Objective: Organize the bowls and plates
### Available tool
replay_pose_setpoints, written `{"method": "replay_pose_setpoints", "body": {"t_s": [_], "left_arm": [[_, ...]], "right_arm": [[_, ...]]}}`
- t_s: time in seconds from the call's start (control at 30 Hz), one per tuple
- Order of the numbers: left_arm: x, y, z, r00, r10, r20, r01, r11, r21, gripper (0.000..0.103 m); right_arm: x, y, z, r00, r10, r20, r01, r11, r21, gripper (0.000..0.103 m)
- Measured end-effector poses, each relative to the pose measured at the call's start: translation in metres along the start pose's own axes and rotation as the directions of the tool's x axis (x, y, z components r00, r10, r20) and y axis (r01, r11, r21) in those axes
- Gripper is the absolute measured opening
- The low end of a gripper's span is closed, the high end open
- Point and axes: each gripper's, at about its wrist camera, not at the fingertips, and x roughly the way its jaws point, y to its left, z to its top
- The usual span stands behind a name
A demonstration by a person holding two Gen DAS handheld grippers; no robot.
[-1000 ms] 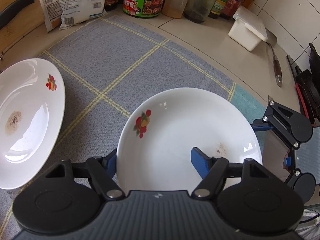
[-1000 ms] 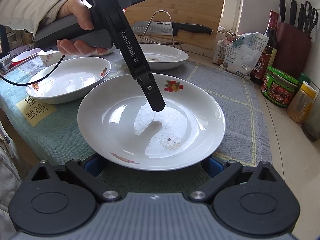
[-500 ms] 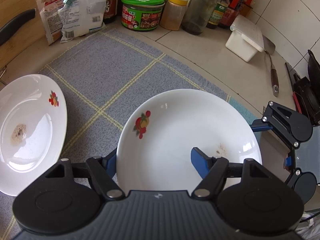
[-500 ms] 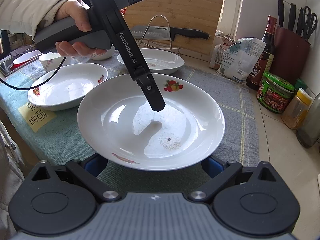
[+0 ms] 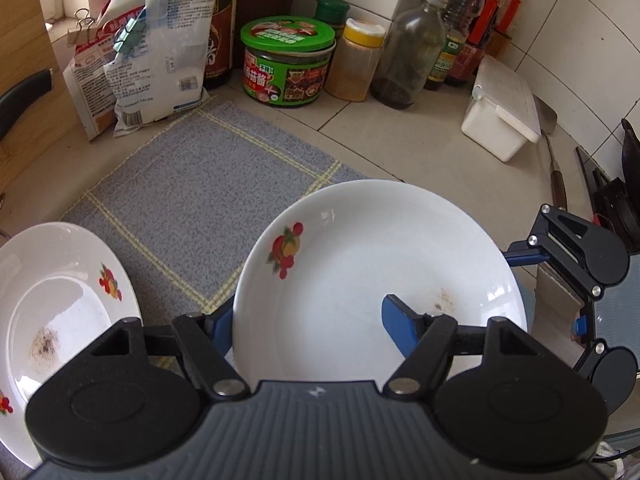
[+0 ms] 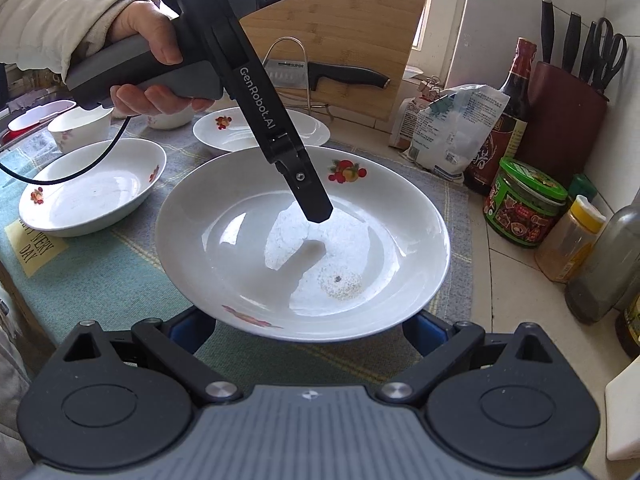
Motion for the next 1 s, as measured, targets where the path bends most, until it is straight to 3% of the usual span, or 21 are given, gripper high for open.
{"method": "replay_pose_setpoints", "body": {"t_s": [0.5, 1.0], "left_arm": [[0.033, 0.028, 0.044, 1.0, -0.002, 0.022, 0.002, 1.0, 0.02, 0.073], [0.056, 0.039, 0.062, 0.999, -0.006, 0.034, 0.005, 1.0, 0.031, 0.073]], "right_arm": [[0.033, -0.037, 0.012, 0.999, -0.038, -0.009, 0.038, 0.999, 0.014, 0.101], [0.057, -0.054, 0.014, 0.997, -0.059, -0.04, 0.06, 0.997, 0.04, 0.101]]}}
